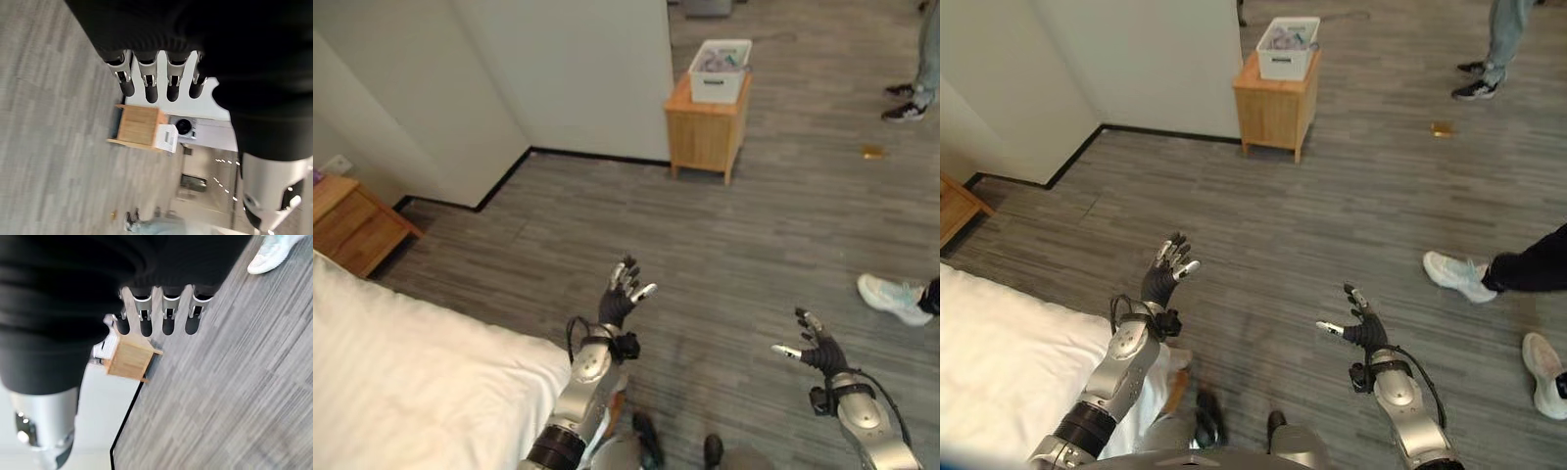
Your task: Making the bed.
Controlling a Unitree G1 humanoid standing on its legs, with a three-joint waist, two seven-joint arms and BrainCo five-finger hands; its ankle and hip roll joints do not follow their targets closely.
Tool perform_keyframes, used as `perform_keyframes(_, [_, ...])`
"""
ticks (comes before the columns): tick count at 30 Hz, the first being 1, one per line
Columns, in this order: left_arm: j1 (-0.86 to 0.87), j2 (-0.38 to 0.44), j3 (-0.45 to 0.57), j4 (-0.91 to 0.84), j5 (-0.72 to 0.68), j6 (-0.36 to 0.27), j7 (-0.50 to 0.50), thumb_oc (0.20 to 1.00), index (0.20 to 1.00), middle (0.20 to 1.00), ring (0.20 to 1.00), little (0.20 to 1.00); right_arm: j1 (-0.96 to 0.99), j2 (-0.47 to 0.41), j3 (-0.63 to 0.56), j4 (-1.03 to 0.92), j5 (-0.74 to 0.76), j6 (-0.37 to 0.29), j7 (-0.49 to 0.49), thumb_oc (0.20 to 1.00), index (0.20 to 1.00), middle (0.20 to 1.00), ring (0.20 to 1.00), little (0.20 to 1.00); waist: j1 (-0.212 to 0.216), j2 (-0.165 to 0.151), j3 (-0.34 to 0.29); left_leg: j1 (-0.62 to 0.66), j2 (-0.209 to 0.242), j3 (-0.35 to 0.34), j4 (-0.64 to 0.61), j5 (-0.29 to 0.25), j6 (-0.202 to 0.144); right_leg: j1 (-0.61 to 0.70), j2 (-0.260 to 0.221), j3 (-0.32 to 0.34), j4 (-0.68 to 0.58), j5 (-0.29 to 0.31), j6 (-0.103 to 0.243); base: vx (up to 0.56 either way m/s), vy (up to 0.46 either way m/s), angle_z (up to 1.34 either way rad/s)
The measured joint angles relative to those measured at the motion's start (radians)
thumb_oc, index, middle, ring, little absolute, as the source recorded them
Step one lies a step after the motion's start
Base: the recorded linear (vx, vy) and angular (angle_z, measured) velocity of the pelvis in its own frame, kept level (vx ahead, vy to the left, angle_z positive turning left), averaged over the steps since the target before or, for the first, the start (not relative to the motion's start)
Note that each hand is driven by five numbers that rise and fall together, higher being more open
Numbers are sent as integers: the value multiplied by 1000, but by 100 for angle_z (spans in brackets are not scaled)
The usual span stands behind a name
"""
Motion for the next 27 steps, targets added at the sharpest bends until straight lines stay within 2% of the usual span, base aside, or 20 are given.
perform_keyframes(1, [-6, -3, 0, 22, 0, 5, 2, 1000, 1000, 1000, 1000, 1000, -32, -2, 2, -2, -4, 1, 1, 1000, 1000, 1000, 1000, 1000, 19, 16, 17, 14, -2, 39, -123, 18, 18, 25, 5, 13, -19, -7, 18, 489, 13, -28])
perform_keyframes(3, [-10, -6, 2, 33, 0, 7, 14, 1000, 1000, 1000, 1000, 1000, -57, -3, -1, -4, -10, 3, 1, 1000, 1000, 1000, 1000, 1000, 13, 38, 33, 40, 14, 138, -198, 31, 36, 81, 13, -7, -54, -5, 53, 509, 32, -4])
perform_keyframes(5, [-8, -8, 1, 27, 0, 8, 28, 1000, 1000, 1000, 1000, 1000, -67, -10, 1, -11, -27, 3, 1, 1000, 1000, 1000, 1000, 1000, 17, 54, 33, 55, 17, 139, -203, 35, 42, 114, 9, 3, -41, -48, 82, 731, 19, -10])
perform_keyframes(6, [-11, -4, 7, 19, 0, 11, 41, 1000, 1000, 1000, 1000, 1000, -74, 8, -2, -9, -36, 5, 0, 1000, 1000, 1000, 1000, 1000, 15, 44, 39, 92, -4, 139, -185, 45, 65, 162, -22, 6, -41, -104, 106, 496, 24, -32])
perform_keyframes(8, [-11, -5, 4, 14, 1, 19, 41, 1000, 1000, 1000, 1000, 1000, -50, 8, 12, -21, -42, 6, 2, 1000, 1000, 1000, 1000, 1000, 15, 15, 33, 131, -43, 151, -173, 48, 71, 147, -69, -17, 87, -167, 164, 353, 41, -22])
perform_keyframes(9, [-11, -3, -2, 7, 2, 27, 44, 1000, 1000, 1000, 1000, 1000, -39, 3, 22, -36, -52, 8, 2, 1000, 1000, 1000, 1000, 1000, 12, 22, 29, 153, -50, 159, -180, 71, 131, 112, -82, -57, 196, -179, 206, 414, 11, -21])
perform_keyframes(10, [-24, 1, -10, 6, 3, 39, 47, 1000, 1000, 1000, 1000, 1000, -33, 11, 25, -45, -64, 10, 1, 1000, 1000, 1000, 1000, 1000, 14, 17, 32, 178, -62, 165, -179, 51, 161, 53, -102, -78, 351, -190, 232, 257, -14, -15])
perform_keyframes(11, [-35, 7, -25, 4, 3, 42, 50, 1000, 1000, 1000, 1000, 1000, -18, 15, 27, -63, -70, 12, 1, 1000, 1000, 1000, 1000, 1000, 13, 17, 27, 199, -70, 141, -185, 67, 234, -6, -140, -113, 516, -187, 280, 370, 3, 32])
perform_keyframes(12, [-68, 22, -56, 3, 15, 45, 52, 1000, 1000, 1000, 1000, 1000, 22, 40, 30, -93, -76, 7, 0, 1000, 1000, 1000, 1000, 1000, -7, -21, 14, 265, -126, 87, -195, 13, 245, -107, -205, -107, 812, -160, 307, 476, -69, 72])
perform_keyframes(14, [-97, 23, -72, -1, 16, 46, 61, 1000, 1000, 1000, 1000, 1000, 14, 49, 31, -94, -76, 7, -1, 1000, 1000, 1000, 1000, 1000, -41, -18, 10, 297, -140, 41, -194, -12, 259, -219, -233, -99, 927, -166, 297, 377, -123, 82])
perform_keyframes(16, [-122, 16, -66, 1, 17, 46, 73, 1000, 1000, 1000, 1000, 1000, -6, 41, 31, -88, -77, 4, 1, 1000, 1000, 1000, 1000, 1000, -41, 16, 20, 301, -121, -10, -193, -35, 250, -332, -227, -104, 865, -209, 248, 356, -212, 49])
perform_keyframes(18, [-150, 14, -57, 25, 19, 46, 78, 1000, 1000, 1000, 1000, 1000, -15, 38, 28, -89, -76, 6, -1, 1000, 1000, 1000, 1000, 1000, -75, 41, 32, 325, -100, -108, -200, -41, 247, -390, -186, -83, 671, -206, 220, 372, -243, 121])
perform_keyframes(19, [-151, 11, -47, 39, 19, 46, 80, 1000, 1000, 1000, 1000, 1000, -15, 38, 30, -85, -75, 6, -1, 1000, 1000, 1000, 1000, 1000, -96, 52, 38, 346, -72, -156, -200, -45, 243, -389, -127, -38, 493, -178, 192, 633, -356, 183])
perform_keyframes(20, [-136, 18, -40, 48, 20, 45, 80, 1000, 1000, 1000, 1000, 1000, 3, 37, 25, -88, -76, 4, -4, 1000, 1000, 1000, 1000, 1000, -100, 25, 24, 389, -63, -159, -200, -70, 222, -381, -103, 3, 211, -41, 212, 506, -243, 181])
perform_keyframes(21, [-118, 20, -27, 45, 23, 38, 80, 1000, 1000, 1000, 1000, 1000, 0, 32, 26, -87, -81, 6, -5, 1000, 1000, 1000, 1000, 1000, -95, 14, 13, 400, -53, -217, -200, -117, 191, -389, -84, 29, 142, 10, 216, 600, -323, 158])
perform_keyframes(22, [-116, 20, -23, 57, 24, 38, 80, 1000, 1000, 1000, 1000, 1000, -3, 34, 24, -87, -90, 8, -10, 1000, 1000, 1000, 1000, 1000, -90, -4, 10, 405, -46, -234, -191, -130, 184, -392, -82, 72, 86, 28, 221, 411, -207, 186])
perform_keyframes(23, [-109, 36, -36, 68, 24, 40, 80, 1000, 1000, 1000, 1000, 1000, 7, 33, 6, -106, -119, 7, -20, 1000, 1000, 1000, 1000, 1000, -102, -27, -3, 417, -34, -291, -200, -149, 157, -394, -103, 62, 78, 12, 242, 497, -308, 204])
perform_keyframes(24, [-99, 43, -43, 67, 24, 43, 78, 1000, 1000, 1000, 1000, 1000, 25, 38, -3, -109, -133, 7, -22, 1000, 1000, 1000, 1000, 1000, -106, -55, -17, 452, -36, -308, -210, -164, 128, -374, -134, 60, 122, -47, 267, 363, -242, 226])
perform_keyframes(25, [-85, 37, -43, 71, 24, 48, 81, 1000, 1000, 1000, 1000, 1000, 25, 25, -4, -95, -154, 11, -23, 1000, 1000, 1000, 1000, 1000, -97, -52, -25, 490, -14, -328, -197, -179, 94, -348, -136, 41, 170, 21, 282, 183, -186, 139])
perform_keyframes(27, [-74, 22, -52, 72, 25, 45, 79, 1000, 1000, 1000, 1000, 1000, 17, 20, -23, -80, -159, 19, -22, 1000, 1000, 1000, 1000, 1000, -89, -42, -24, 421, 11, -329, 31, -207, 21, -309, -129, 15, 195, 68, 258, 238, -239, 115])
